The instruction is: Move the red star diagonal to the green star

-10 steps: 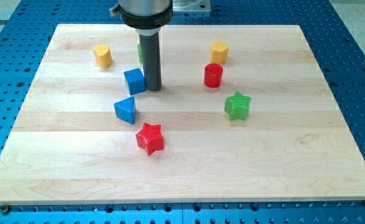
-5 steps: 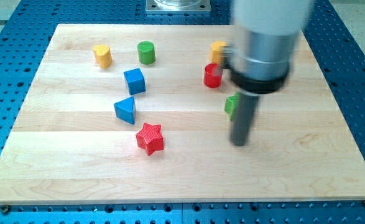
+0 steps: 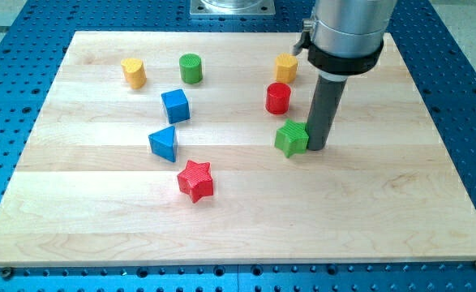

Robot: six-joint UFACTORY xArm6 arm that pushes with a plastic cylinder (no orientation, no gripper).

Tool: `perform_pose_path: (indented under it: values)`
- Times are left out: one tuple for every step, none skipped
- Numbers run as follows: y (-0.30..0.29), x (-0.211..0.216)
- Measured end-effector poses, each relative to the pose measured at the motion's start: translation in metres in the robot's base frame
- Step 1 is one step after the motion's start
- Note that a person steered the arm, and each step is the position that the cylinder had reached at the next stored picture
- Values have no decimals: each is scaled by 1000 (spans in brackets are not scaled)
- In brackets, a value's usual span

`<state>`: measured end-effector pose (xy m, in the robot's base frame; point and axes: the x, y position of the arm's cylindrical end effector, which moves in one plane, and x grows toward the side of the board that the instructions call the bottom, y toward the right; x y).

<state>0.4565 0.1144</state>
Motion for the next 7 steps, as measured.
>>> perform_pose_path:
  values:
    - [29,11]
    - [-3,72]
    - [-61,118]
    - [-162,128]
    - [-220,146]
    - [-231,113]
    - [-230,79]
